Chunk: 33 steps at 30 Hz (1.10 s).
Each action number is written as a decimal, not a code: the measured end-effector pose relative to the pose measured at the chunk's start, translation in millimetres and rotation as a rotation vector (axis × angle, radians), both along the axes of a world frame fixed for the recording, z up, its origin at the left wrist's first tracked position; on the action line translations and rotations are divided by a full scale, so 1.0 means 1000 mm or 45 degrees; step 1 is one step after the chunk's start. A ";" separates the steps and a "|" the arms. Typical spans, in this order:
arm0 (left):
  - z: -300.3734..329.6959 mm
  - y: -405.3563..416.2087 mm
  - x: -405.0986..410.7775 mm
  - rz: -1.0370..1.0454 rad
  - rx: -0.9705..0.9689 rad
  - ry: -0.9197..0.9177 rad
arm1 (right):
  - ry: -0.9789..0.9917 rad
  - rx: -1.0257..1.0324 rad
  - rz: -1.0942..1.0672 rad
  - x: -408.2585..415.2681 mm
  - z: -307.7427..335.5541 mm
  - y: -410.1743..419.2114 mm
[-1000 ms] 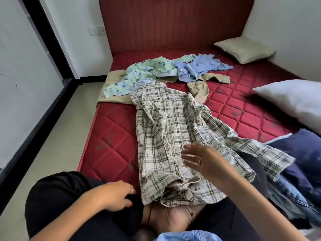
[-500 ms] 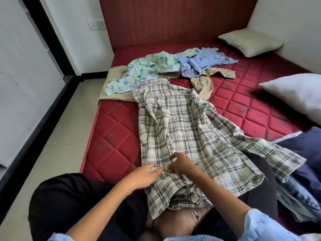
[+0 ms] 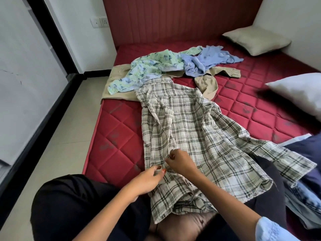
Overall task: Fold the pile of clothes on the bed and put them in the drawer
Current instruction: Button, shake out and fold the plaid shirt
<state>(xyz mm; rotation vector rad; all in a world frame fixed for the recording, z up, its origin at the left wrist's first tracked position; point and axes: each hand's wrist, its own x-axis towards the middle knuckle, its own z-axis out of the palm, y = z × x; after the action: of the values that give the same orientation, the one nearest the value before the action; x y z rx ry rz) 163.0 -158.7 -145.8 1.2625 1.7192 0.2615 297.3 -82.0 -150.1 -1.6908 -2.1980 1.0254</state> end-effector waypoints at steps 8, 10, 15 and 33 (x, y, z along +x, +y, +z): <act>0.010 0.006 0.004 0.702 0.083 -0.901 | 0.907 -0.864 -0.044 -0.021 0.067 -0.019; 0.012 0.013 0.003 0.855 0.093 -0.904 | 0.995 -0.977 0.041 -0.020 0.069 -0.025; 0.021 0.013 -0.026 0.704 0.040 -0.879 | 1.118 -0.553 -0.376 0.002 0.051 -0.021; 0.051 0.044 0.014 0.933 -0.091 -1.324 | 0.984 -0.829 -0.346 0.073 0.066 -0.036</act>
<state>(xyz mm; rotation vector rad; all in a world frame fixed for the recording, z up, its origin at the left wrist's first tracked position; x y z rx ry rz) 177.3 -114.9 -94.8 0.2371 1.1440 1.0592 369.9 -118.3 -83.7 -1.3560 -1.1772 2.0106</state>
